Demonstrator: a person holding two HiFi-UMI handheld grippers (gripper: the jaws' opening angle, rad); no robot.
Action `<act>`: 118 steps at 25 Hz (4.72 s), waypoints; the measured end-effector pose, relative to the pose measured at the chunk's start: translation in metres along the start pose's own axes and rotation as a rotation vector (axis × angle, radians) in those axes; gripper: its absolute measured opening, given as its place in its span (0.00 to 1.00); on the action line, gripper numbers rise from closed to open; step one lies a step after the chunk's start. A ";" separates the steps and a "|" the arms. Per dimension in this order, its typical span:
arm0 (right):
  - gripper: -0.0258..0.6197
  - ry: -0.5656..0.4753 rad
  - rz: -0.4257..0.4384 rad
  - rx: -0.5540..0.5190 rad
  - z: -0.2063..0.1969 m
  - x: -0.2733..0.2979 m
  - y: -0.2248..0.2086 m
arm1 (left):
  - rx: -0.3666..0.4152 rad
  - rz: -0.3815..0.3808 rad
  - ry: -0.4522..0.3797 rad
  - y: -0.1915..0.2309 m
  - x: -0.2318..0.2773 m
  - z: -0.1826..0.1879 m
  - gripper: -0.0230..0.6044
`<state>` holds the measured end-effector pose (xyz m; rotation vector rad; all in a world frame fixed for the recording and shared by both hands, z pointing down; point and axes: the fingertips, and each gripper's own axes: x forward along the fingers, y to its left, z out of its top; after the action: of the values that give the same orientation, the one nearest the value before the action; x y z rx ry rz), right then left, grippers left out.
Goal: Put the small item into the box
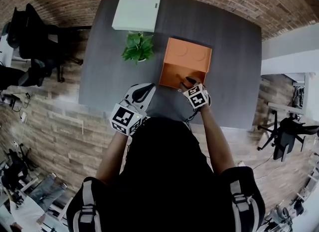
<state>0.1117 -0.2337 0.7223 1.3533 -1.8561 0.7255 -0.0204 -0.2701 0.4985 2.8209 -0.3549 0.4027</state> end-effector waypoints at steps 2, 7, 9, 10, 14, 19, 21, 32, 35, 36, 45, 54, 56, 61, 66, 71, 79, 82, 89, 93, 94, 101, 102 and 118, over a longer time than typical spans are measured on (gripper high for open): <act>0.29 -0.067 -0.018 0.050 -0.002 -0.027 0.016 | 0.004 -0.006 -0.004 -0.010 -0.006 -0.002 0.07; 0.28 -0.181 -0.103 0.123 -0.033 -0.100 0.053 | 0.043 -0.052 0.002 -0.053 -0.021 -0.001 0.07; 0.28 -0.197 -0.144 0.175 -0.066 -0.133 0.063 | 0.075 -0.087 0.028 -0.082 -0.024 -0.006 0.07; 0.27 -0.200 -0.165 0.209 -0.087 -0.148 0.067 | 0.093 -0.103 0.045 -0.095 -0.024 -0.009 0.07; 0.25 -0.189 -0.231 0.369 -0.168 -0.187 0.085 | 0.134 -0.148 0.091 -0.137 -0.033 -0.018 0.07; 0.20 -0.163 -0.254 0.481 -0.229 -0.196 0.107 | 0.171 -0.172 0.139 -0.170 -0.057 -0.033 0.07; 0.18 -0.161 -0.255 0.496 -0.235 -0.196 0.121 | 0.190 -0.183 0.153 -0.175 -0.069 -0.034 0.07; 0.18 -0.121 -0.386 0.633 -0.250 -0.197 0.197 | 0.265 -0.324 0.151 -0.154 -0.112 -0.039 0.07; 0.18 -0.070 -0.434 0.686 -0.243 -0.187 0.222 | 0.263 -0.348 0.159 -0.116 -0.141 -0.046 0.07; 0.18 -0.061 -0.452 0.708 -0.237 -0.185 0.233 | 0.252 -0.353 0.160 -0.099 -0.152 -0.048 0.07; 0.18 0.004 -0.446 0.662 -0.168 -0.148 0.341 | 0.210 -0.340 0.135 0.019 -0.206 -0.054 0.07; 0.18 -0.059 -0.467 0.666 -0.192 -0.173 0.324 | 0.177 -0.332 0.117 -0.043 -0.217 -0.061 0.07; 0.18 -0.076 -0.462 0.687 -0.206 -0.177 0.321 | 0.202 -0.337 0.134 -0.061 -0.217 -0.064 0.07; 0.17 -0.093 -0.449 0.690 -0.233 -0.190 0.314 | 0.221 -0.329 0.154 -0.099 -0.206 -0.067 0.07; 0.17 -0.088 -0.470 0.710 -0.273 -0.209 0.306 | 0.240 -0.353 0.139 -0.139 -0.190 -0.063 0.07; 0.17 -0.072 -0.525 0.751 -0.298 -0.232 0.303 | 0.242 -0.369 0.138 -0.148 -0.191 -0.063 0.07; 0.17 -0.055 -0.580 0.761 -0.258 -0.229 0.337 | 0.229 -0.453 0.134 -0.117 -0.211 -0.066 0.07; 0.17 -0.031 -0.600 0.732 -0.236 -0.224 0.358 | 0.209 -0.515 0.152 -0.105 -0.218 -0.077 0.07; 0.17 0.045 -0.580 0.659 -0.214 -0.206 0.415 | 0.223 -0.495 0.148 -0.053 -0.237 -0.081 0.07; 0.17 0.009 -0.531 0.627 -0.210 -0.195 0.428 | 0.213 -0.393 0.108 -0.044 -0.267 -0.080 0.07; 0.17 -0.015 -0.519 0.597 -0.203 -0.196 0.428 | 0.210 -0.375 0.103 -0.049 -0.277 -0.081 0.07; 0.08 -0.341 -0.457 0.369 -0.118 -0.244 0.434 | 0.270 -0.346 0.085 -0.130 -0.330 -0.100 0.07; 0.08 -0.370 -0.456 0.334 -0.108 -0.253 0.437 | 0.273 -0.346 0.078 -0.141 -0.335 -0.103 0.07; 0.08 -0.515 -0.476 0.206 -0.076 -0.324 0.472 | 0.310 -0.401 0.064 -0.226 -0.371 -0.120 0.07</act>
<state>-0.2603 0.1427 0.4905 2.1764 -1.7416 0.3403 -0.3319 0.0513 0.4451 3.0615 0.3121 0.4905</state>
